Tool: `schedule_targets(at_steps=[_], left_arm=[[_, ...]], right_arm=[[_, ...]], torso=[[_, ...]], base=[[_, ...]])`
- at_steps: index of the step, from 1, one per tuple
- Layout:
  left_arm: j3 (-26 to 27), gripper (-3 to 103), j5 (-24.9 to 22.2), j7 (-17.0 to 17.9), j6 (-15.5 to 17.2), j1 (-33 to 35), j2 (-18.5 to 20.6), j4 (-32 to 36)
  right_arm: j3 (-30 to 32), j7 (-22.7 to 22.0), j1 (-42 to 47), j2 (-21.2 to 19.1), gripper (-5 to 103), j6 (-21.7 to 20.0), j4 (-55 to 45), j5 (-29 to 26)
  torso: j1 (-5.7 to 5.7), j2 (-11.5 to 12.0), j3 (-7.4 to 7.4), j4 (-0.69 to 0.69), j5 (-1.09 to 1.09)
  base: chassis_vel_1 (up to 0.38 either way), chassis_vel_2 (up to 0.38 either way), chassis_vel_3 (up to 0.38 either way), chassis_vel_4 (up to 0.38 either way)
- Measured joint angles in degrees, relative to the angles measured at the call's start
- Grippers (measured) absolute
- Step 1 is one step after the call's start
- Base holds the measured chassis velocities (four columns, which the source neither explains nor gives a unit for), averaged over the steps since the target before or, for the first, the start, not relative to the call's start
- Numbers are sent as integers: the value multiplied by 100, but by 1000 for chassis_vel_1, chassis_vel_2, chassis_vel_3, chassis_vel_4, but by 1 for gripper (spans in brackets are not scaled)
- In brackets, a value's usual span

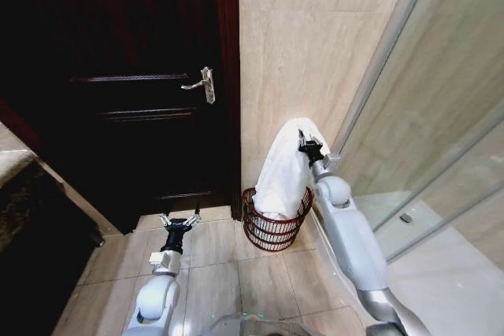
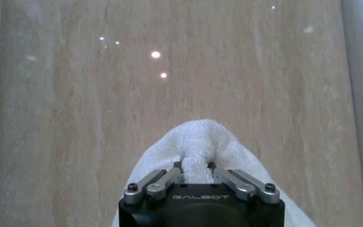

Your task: Discard the used towel into the hamper.

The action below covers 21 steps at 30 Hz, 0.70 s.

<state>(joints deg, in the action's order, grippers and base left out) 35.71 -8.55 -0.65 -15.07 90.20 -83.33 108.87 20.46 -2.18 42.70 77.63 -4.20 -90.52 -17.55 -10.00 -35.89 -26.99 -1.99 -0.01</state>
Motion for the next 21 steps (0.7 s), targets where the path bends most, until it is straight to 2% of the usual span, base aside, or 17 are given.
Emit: schedule_targets(at_steps=[8, 10, 15, 21], left_arm=[[47, 100, -47, 3, -23, 24, 40, -12], [58, 100, -46, 7, -47, 43, 18, 0], [49, 100, -44, 14, -112, 48, -17, -40], [66, 100, -91, 16, -131, 31, 27, -96]], right_arm=[[-215, -529, -37, 176, 12, -222, -296, -493], [-165, -653, 61, 234, 12, -254, -191, -703], [-50, -574, 257, 357, 12, -197, 123, -851], [10, -403, 342, 524, 12, -79, 421, -684]], torso=[[82, 186, 104, -4, 0], [140, 326, 186, -3, 0], [186, 445, 257, -1, 1], [248, 598, 352, -1, 0]], base=[[0, 0, 0, 0], [0, 0, 0, 0], [0, 0, 0, 0], [0, 0, 0, 0]])
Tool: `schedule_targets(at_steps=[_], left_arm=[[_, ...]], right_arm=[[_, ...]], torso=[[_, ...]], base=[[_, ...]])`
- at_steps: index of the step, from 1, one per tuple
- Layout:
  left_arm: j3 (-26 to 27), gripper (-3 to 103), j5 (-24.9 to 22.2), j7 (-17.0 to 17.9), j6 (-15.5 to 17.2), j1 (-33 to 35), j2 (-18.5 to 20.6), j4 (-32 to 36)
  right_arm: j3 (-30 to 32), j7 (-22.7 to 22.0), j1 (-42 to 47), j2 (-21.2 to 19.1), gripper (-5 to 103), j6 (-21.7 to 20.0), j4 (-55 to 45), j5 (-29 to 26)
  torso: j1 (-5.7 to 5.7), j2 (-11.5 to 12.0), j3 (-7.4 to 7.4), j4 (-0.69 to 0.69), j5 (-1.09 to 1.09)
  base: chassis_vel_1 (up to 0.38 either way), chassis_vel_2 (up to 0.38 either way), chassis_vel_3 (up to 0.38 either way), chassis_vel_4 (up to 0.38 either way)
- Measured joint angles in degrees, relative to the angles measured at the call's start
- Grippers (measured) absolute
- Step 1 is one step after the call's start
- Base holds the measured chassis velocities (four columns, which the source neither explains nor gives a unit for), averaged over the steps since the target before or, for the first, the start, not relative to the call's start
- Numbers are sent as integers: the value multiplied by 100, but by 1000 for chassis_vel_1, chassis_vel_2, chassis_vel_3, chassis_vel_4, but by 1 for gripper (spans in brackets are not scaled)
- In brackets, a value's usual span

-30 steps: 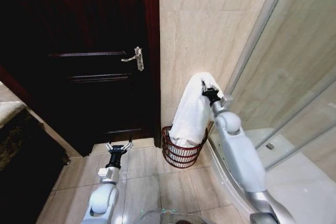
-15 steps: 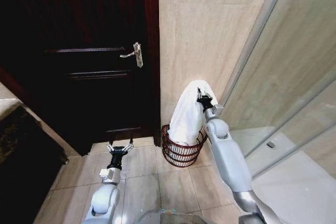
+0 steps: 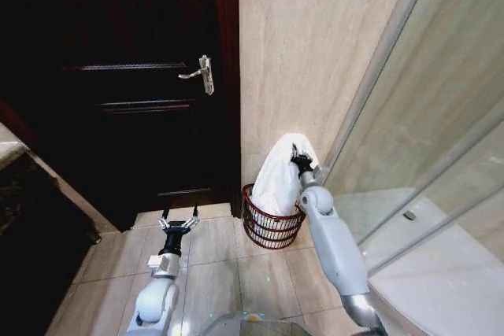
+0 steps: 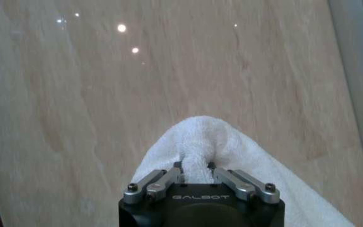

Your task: Discard the used towel into the hamper.

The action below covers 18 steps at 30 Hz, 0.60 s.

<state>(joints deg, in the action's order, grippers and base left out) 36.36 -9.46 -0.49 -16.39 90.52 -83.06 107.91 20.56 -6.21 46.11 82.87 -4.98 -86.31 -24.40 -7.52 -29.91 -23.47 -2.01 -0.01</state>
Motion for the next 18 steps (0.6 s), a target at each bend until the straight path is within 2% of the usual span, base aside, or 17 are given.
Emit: schedule_targets(at_steps=[7, 14, 18], left_arm=[[26, 100, -88, 3, 0, -55, 38, -46], [29, 100, -103, 49, -19, -55, 37, -79], [55, 100, -126, 108, -20, -76, 15, -81]], right_arm=[[13, 159, 172, 183, 12, 32, 278, 152], [13, 159, 303, 244, 12, 23, 421, 202], [64, 158, 464, 251, 12, 69, 459, 412]], torso=[[73, 182, 108, -1, 0], [130, 318, 188, -1, 0], [171, 435, 262, -1, 0]], base=[[0, 0, 0, 0], [0, 0, 0, 0], [0, 0, 0, 0]])
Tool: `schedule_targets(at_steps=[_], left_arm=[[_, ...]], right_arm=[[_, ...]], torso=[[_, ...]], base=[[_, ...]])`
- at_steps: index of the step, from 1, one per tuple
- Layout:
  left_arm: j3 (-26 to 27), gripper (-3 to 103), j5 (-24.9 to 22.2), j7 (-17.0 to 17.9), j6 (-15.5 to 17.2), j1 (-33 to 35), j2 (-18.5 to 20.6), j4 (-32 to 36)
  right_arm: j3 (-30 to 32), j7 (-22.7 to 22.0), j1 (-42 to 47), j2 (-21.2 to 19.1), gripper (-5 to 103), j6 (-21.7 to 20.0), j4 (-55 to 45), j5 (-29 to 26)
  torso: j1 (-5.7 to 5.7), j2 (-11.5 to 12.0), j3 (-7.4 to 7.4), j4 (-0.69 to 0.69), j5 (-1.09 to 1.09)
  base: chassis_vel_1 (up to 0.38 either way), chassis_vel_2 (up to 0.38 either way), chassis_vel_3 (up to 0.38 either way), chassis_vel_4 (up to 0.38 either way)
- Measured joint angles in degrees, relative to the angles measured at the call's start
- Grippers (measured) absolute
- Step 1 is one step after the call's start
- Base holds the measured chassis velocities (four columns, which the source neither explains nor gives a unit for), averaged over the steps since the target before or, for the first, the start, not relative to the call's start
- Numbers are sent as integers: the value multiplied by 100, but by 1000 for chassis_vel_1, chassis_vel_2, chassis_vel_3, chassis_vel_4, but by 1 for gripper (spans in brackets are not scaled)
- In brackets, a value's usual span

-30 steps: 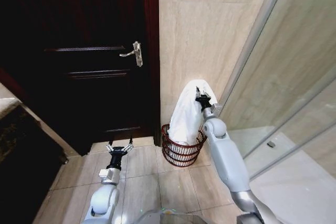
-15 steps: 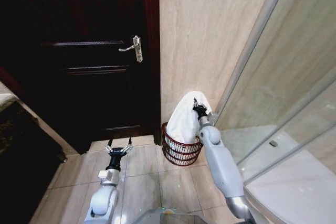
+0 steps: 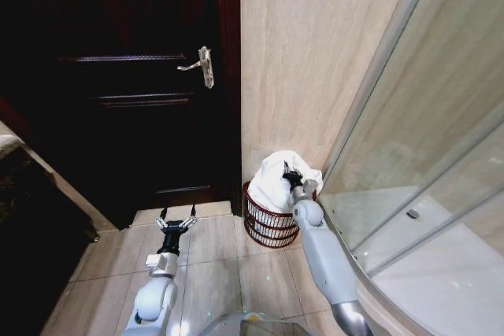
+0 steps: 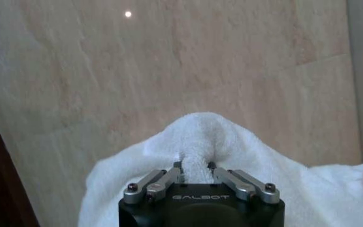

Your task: Discard the used towel into the hamper.

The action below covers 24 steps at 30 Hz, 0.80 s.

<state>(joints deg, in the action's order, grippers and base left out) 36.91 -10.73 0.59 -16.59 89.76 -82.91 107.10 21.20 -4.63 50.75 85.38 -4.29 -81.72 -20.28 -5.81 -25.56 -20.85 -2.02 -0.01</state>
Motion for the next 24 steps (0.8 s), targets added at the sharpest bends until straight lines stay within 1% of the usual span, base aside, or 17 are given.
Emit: schedule_targets(at_steps=[6, 11, 15, 16, 19, 24], left_arm=[[-38, 100, 69, 15, 16, 26, -97, 46], [-50, 100, 70, 20, -40, 19, -120, 46], [-50, 100, 56, 27, -40, 14, -83, 85], [-50, 100, 56, 27, -40, 14, -83, 85], [-50, 100, 34, 27, -38, 2, -63, 89], [-59, 100, 13, 26, -38, -2, -64, 96]], right_arm=[[75, 78, 188, -62, 12, 41, -51, 57], [83, 79, 283, -112, 12, -30, -155, 60], [144, 86, 427, -186, 12, -363, -329, 54], [144, 86, 427, -186, 12, -363, -329, 54], [161, 66, 534, -244, 12, -546, -451, 50], [198, -11, 589, -237, 12, -680, -442, 52]], torso=[[56, 151, 96, 1, 0], [86, 209, 122, -1, 1], [96, 221, 126, 0, 1], [96, 221, 126, 0, 1], [95, 218, 121, 0, 1], [92, 207, 114, 0, 1]], base=[[0, 0, 0, 0], [0, 0, 0, 0], [0, 0, 0, 0], [0, 0, 0, 0], [0, 0, 0, 0], [0, 0, 0, 0]])
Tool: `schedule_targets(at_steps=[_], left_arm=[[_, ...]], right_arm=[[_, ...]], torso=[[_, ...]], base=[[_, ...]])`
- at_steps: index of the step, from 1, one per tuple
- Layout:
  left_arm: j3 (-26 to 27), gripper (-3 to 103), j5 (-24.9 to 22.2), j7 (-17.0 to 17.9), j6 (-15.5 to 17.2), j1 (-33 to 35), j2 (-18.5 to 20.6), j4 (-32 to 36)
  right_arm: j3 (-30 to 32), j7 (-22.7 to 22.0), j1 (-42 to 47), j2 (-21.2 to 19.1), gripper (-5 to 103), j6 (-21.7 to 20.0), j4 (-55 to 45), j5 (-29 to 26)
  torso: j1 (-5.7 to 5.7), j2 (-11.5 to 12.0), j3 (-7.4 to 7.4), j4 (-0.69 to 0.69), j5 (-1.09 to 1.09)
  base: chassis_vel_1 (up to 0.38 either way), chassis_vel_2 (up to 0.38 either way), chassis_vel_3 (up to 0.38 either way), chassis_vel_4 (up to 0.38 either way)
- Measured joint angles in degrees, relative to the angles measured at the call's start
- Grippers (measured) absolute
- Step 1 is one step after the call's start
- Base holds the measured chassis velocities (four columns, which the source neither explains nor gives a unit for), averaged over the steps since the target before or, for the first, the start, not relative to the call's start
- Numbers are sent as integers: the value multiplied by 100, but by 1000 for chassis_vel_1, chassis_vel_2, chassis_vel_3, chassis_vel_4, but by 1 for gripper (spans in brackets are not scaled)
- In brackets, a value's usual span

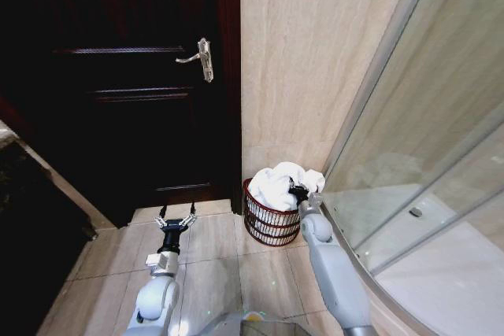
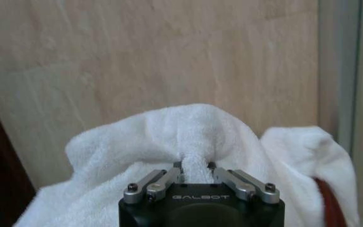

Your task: Discard the used towel into the hamper.

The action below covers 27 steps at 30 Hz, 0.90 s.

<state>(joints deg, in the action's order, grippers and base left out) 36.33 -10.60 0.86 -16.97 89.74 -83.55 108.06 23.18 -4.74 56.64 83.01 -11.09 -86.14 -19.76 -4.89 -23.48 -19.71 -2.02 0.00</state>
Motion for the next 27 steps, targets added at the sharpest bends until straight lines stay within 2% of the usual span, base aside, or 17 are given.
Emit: schedule_targets(at_steps=[5, 7, 8, 9, 12, 13, 15, 16, 19, 22, 24, 27], left_arm=[[-3, 100, -28, -3, -3, 14, 1, 45], [16, 100, -56, -2, -12, 22, 3, 84], [26, 100, -84, -2, -13, 34, 4, 121], [26, 100, -84, -2, -13, 34, 4, 121], [40, 100, -147, -2, -14, 66, 14, 184], [40, 100, -147, -2, -14, 66, 14, 184], [28, 100, -152, -4, -32, 85, 9, 197], [14, 100, -152, -6, -53, 93, -3, 210], [-2, 100, -151, -10, -78, 124, -18, 261], [17, 100, -158, -12, -88, 169, -4, 322], [32, 100, -162, -11, -95, 180, 6, 330], [62, 100, -167, -3, -113, 190, 14, 330]], right_arm=[[19, -175, 85, -9, 12, -394, -208, -35], [115, -255, 197, -25, 13, -825, -552, -130], [175, -311, 282, -30, 18, -959, -767, -169], [175, -311, 282, -30, 18, -959, -767, -169], [236, -388, 651, -106, 33, -1158, -1415, -223], [236, -388, 651, -106, 33, -1158, -1415, -223], [251, -289, 931, -145, 45, -1181, -1801, -158], [258, -268, 1012, -145, 45, -1183, -1936, -105], [263, -307, 1115, -142, 56, -1169, -2168, -6], [205, -428, 953, -246, 73, -1250, -2390, 90], [169, -469, 800, -297, 73, -1313, -2378, 73], [21, -588, 376, -403, 84, -1455, -2074, -117]], torso=[[-5, -11, -7, -1, 1], [-8, -18, -10, -1, 0], [-10, -20, -12, 0, 1], [-10, -20, -12, 0, 1], [-11, -27, -14, 0, 0], [-11, -27, -14, 0, 0], [-13, -30, -16, 2, 0], [-13, -32, -17, 2, 0], [-15, -34, -19, 1, 1], [-16, -38, -20, 1, 0], [-16, -38, -21, 1, 0], [-17, -41, -22, -1, -1]], base=[[0, 0, 0, 0], [0, 0, 0, 0], [0, 0, 0, 0], [0, 0, 0, 0], [0, 0, 0, 0], [0, 0, 0, 0], [0, 0, 0, 0], [0, 0, 0, 0], [0, 0, 0, 0], [0, 0, 0, 0], [0, 0, 0, 0], [0, 0, 0, 0]])
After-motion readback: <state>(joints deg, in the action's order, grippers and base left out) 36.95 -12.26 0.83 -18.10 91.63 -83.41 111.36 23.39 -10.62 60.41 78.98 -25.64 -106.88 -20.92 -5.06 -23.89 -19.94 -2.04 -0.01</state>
